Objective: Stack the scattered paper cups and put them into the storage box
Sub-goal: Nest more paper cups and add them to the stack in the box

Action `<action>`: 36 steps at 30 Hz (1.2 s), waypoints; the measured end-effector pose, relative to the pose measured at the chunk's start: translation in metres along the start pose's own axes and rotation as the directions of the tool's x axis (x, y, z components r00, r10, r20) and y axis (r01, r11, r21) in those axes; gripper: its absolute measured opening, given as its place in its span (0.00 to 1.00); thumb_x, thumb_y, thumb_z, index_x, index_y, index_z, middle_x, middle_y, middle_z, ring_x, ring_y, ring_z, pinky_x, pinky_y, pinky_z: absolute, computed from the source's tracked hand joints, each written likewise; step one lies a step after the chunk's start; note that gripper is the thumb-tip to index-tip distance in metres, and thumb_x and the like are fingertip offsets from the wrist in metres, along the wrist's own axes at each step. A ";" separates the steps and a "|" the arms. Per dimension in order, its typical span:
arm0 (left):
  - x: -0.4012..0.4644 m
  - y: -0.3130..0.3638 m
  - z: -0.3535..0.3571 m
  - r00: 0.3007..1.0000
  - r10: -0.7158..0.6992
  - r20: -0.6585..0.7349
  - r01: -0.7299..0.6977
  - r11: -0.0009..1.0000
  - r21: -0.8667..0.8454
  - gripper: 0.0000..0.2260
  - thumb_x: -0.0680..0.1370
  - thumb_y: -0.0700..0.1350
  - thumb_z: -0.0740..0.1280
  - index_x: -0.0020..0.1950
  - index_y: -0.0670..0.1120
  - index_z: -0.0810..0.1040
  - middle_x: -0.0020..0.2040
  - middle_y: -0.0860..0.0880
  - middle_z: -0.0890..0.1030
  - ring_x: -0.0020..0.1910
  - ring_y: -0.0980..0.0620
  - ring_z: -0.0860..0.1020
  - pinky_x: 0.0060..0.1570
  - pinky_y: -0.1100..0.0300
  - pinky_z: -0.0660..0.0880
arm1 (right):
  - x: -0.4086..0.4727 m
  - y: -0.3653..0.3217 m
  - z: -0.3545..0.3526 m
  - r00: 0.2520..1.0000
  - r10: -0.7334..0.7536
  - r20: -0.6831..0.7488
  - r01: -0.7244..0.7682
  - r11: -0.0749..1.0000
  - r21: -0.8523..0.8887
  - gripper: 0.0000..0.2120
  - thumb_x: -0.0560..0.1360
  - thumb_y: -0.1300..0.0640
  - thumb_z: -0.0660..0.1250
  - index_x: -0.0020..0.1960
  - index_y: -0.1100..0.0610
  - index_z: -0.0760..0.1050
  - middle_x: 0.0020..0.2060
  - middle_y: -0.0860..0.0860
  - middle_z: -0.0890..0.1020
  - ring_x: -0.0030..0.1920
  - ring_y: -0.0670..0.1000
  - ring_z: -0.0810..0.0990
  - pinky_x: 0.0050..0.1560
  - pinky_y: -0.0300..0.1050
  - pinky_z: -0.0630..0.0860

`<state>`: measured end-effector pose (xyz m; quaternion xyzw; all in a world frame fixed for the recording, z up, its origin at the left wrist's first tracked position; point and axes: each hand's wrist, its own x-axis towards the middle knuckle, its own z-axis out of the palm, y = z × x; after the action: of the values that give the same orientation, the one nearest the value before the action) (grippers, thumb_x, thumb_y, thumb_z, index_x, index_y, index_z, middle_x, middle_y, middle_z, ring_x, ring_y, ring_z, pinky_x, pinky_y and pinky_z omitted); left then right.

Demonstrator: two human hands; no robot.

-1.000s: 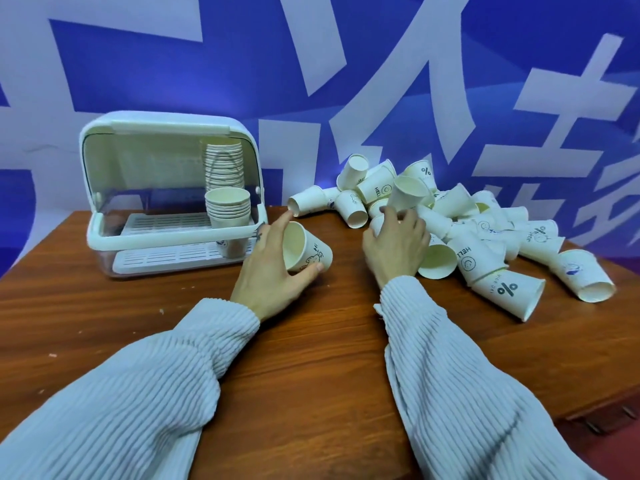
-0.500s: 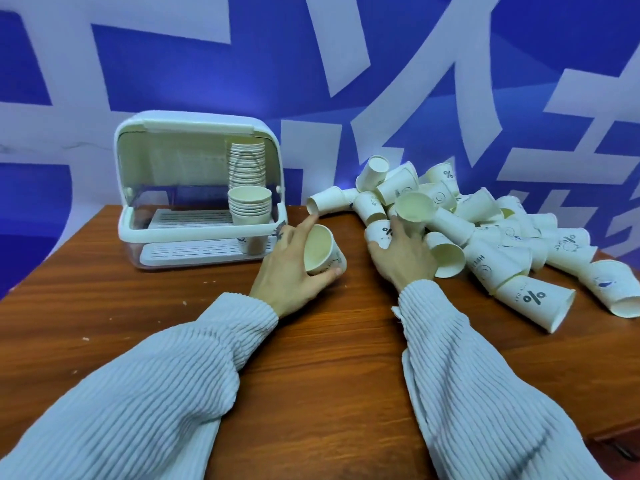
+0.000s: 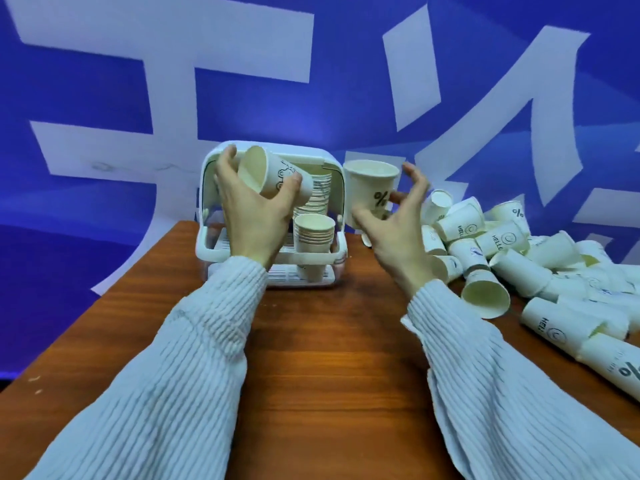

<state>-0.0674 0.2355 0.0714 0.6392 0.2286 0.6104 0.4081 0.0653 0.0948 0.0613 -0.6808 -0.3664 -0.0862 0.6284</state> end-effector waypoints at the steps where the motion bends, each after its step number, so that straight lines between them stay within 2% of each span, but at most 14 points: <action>1: 0.002 -0.003 -0.003 1.000 0.003 -0.017 -0.003 1.000 -0.005 0.37 0.72 0.52 0.77 0.75 0.45 0.64 0.69 0.50 0.69 0.68 0.53 0.70 0.70 0.59 0.66 | 0.004 -0.004 0.012 0.999 -0.028 0.027 0.028 1.000 0.002 0.43 0.73 0.62 0.76 0.79 0.48 0.55 0.57 0.41 0.72 0.52 0.30 0.77 0.56 0.32 0.76; 3: 0.005 -0.009 -0.005 0.999 -0.005 -0.032 0.005 1.000 0.003 0.33 0.72 0.52 0.77 0.71 0.45 0.66 0.67 0.49 0.70 0.67 0.52 0.70 0.70 0.53 0.69 | 0.013 -0.007 0.034 0.995 -0.059 0.075 0.060 0.998 -0.017 0.44 0.70 0.56 0.77 0.78 0.41 0.57 0.62 0.45 0.74 0.59 0.40 0.77 0.64 0.46 0.78; 5: 0.006 -0.012 -0.007 0.998 -0.015 -0.053 0.015 1.000 0.005 0.32 0.72 0.51 0.77 0.71 0.45 0.67 0.66 0.50 0.70 0.66 0.52 0.70 0.70 0.52 0.68 | 0.018 -0.005 0.050 0.993 -0.055 0.104 0.063 0.995 -0.071 0.43 0.69 0.50 0.78 0.76 0.39 0.59 0.64 0.50 0.76 0.61 0.49 0.78 0.64 0.55 0.78; 8: 0.008 -0.013 -0.009 0.995 -0.054 -0.078 0.054 0.999 -0.001 0.32 0.72 0.51 0.77 0.71 0.47 0.67 0.65 0.52 0.70 0.63 0.56 0.69 0.70 0.54 0.68 | 0.022 0.006 0.065 0.974 -0.052 0.220 0.094 0.978 -0.185 0.40 0.72 0.48 0.78 0.76 0.42 0.59 0.67 0.49 0.77 0.64 0.51 0.77 0.65 0.54 0.78; 11: 0.009 -0.016 -0.010 0.995 -0.071 -0.076 0.073 0.997 0.016 0.33 0.72 0.52 0.77 0.72 0.47 0.67 0.67 0.50 0.69 0.61 0.57 0.69 0.69 0.54 0.68 | 0.019 0.024 0.069 0.945 0.006 0.326 0.104 0.942 -0.320 0.36 0.75 0.45 0.73 0.77 0.44 0.60 0.71 0.51 0.73 0.66 0.53 0.76 0.63 0.48 0.74; 14: 0.005 -0.020 -0.007 0.996 -0.090 -0.023 0.092 0.994 0.062 0.33 0.73 0.53 0.77 0.73 0.49 0.66 0.67 0.51 0.69 0.59 0.58 0.68 0.61 0.62 0.66 | 0.009 0.043 0.071 0.941 0.052 0.335 0.084 0.922 -0.379 0.32 0.74 0.39 0.73 0.73 0.48 0.66 0.69 0.50 0.70 0.65 0.51 0.75 0.62 0.45 0.71; 16: 0.001 -0.022 -0.005 0.996 -0.091 0.006 0.090 0.992 0.084 0.32 0.74 0.54 0.76 0.74 0.51 0.67 0.68 0.52 0.68 0.60 0.58 0.69 0.60 0.64 0.64 | 0.000 0.053 0.073 0.950 0.035 0.312 0.095 0.915 -0.392 0.30 0.73 0.36 0.73 0.68 0.47 0.69 0.66 0.49 0.77 0.63 0.51 0.78 0.60 0.49 0.75; 19: 0.002 -0.022 -0.004 0.997 -0.081 0.020 0.078 0.991 0.110 0.31 0.77 0.57 0.73 0.77 0.50 0.68 0.70 0.52 0.68 0.64 0.58 0.69 0.60 0.66 0.63 | -0.008 0.058 0.080 0.973 0.032 0.230 0.047 0.944 -0.327 0.34 0.72 0.34 0.73 0.73 0.43 0.65 0.64 0.47 0.81 0.63 0.52 0.80 0.61 0.51 0.77; 22: 0.007 -0.023 0.001 0.998 0.031 0.050 -0.035 0.996 0.079 0.30 0.78 0.56 0.72 0.77 0.49 0.69 0.71 0.51 0.69 0.66 0.59 0.70 0.60 0.73 0.62 | -0.009 0.058 0.084 0.980 0.028 0.195 0.029 0.959 -0.281 0.42 0.72 0.34 0.73 0.79 0.42 0.58 0.69 0.46 0.79 0.67 0.51 0.78 0.67 0.54 0.76; 25: 0.016 -0.027 0.014 0.973 0.184 0.139 -0.198 0.975 0.101 0.25 0.80 0.51 0.71 0.77 0.50 0.71 0.73 0.47 0.69 0.73 0.53 0.68 0.63 0.78 0.59 | -0.007 0.064 0.087 0.982 0.016 0.189 0.038 0.960 -0.276 0.40 0.71 0.31 0.73 0.77 0.42 0.62 0.68 0.46 0.79 0.67 0.51 0.78 0.67 0.56 0.76; 28: 0.022 -0.027 0.026 0.927 0.247 0.281 -0.310 0.928 0.206 0.23 0.82 0.50 0.68 0.77 0.53 0.71 0.77 0.45 0.66 0.76 0.51 0.65 0.66 0.67 0.60 | -0.006 0.068 0.087 0.980 0.046 0.192 0.005 0.966 -0.258 0.41 0.70 0.31 0.73 0.77 0.42 0.62 0.68 0.47 0.79 0.67 0.51 0.78 0.67 0.56 0.76; 31: 0.029 -0.028 0.032 0.877 0.214 0.431 -0.364 0.881 0.303 0.22 0.82 0.50 0.68 0.76 0.55 0.71 0.75 0.46 0.67 0.73 0.49 0.68 0.67 0.59 0.64 | -0.005 0.068 0.087 0.977 0.057 0.205 -0.007 0.971 -0.238 0.41 0.70 0.32 0.74 0.77 0.42 0.61 0.67 0.47 0.80 0.66 0.51 0.78 0.66 0.57 0.76; 34: 0.027 -0.039 0.034 0.797 0.121 0.592 -0.453 0.768 0.453 0.21 0.81 0.56 0.65 0.73 0.57 0.74 0.72 0.45 0.72 0.71 0.44 0.70 0.70 0.48 0.67 | -0.007 0.068 0.086 0.977 0.048 0.206 0.000 0.974 -0.228 0.40 0.73 0.42 0.75 0.79 0.44 0.59 0.68 0.50 0.79 0.67 0.54 0.77 0.67 0.57 0.75; 36: 0.017 -0.049 0.034 0.756 0.037 0.654 -0.524 0.634 0.569 0.23 0.78 0.65 0.58 0.68 0.58 0.79 0.70 0.48 0.75 0.70 0.44 0.70 0.70 0.46 0.66 | -0.007 0.072 0.085 0.976 0.056 0.208 -0.005 0.971 -0.239 0.44 0.76 0.53 0.72 0.83 0.47 0.50 0.71 0.53 0.77 0.70 0.57 0.75 0.70 0.57 0.73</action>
<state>-0.0220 0.2683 0.0449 0.9300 0.2039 0.2990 0.0644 0.0746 0.1745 -0.0165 -0.7619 -0.4082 -0.0461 0.5007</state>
